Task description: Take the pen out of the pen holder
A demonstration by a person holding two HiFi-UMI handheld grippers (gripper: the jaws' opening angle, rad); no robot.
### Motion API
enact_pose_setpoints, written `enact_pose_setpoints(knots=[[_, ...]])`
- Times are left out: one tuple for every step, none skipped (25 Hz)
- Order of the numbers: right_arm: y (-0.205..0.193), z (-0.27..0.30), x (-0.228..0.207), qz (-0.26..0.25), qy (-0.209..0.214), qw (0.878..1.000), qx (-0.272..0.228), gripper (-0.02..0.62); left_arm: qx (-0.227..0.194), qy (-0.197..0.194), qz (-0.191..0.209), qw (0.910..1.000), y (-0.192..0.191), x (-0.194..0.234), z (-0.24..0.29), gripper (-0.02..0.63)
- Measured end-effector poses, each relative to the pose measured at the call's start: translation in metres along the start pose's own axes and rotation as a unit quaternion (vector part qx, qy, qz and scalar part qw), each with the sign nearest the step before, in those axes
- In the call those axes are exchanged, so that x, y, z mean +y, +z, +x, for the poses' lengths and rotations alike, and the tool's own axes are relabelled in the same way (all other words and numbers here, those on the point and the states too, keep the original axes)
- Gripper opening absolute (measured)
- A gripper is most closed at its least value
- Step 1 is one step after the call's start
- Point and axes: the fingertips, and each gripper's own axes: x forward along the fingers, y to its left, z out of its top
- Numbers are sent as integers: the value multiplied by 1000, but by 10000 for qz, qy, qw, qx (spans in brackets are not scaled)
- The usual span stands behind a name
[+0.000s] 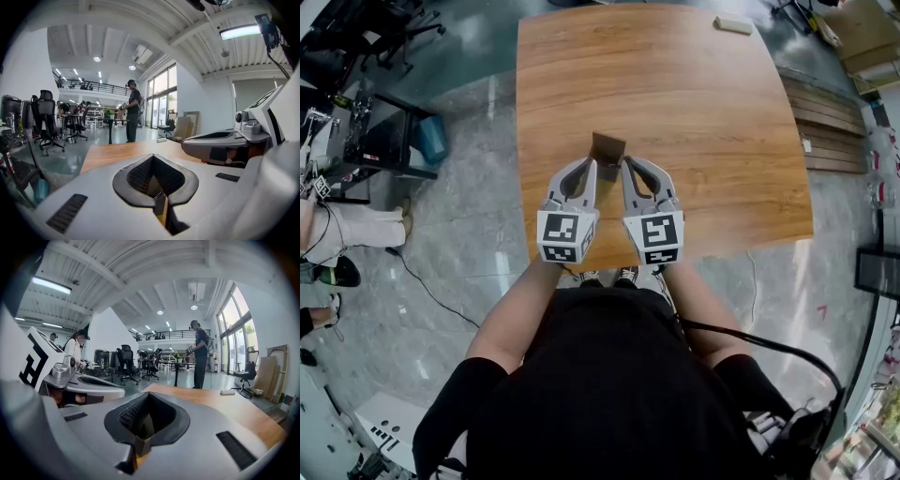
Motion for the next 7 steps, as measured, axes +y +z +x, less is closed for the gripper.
enact_pose_setpoints(knots=[[0, -1, 0, -6, -1, 10000, 5, 14, 1, -6, 7, 10000, 0, -1, 0, 0], [-1, -1, 0, -13, 0, 10000, 12, 14, 1, -12, 11, 10000, -1, -2, -1, 0], [-2, -2, 1, -23, 3, 10000, 20, 14, 0, -18, 13, 10000, -1, -3, -1, 0], [-2, -3, 1, -35, 7, 10000, 28, 14, 0, -24, 14, 10000, -1, -4, -1, 0], [-3, -4, 2, -47, 10, 10000, 33, 14, -1, -28, 16, 10000, -1, -5, -2, 0], [-3, -5, 2, -59, 13, 10000, 36, 14, -2, -31, 20, 10000, -1, -7, -2, 0], [-3, -7, 2, -71, 17, 10000, 39, 14, -3, -34, 24, 10000, -1, -8, -3, 0]])
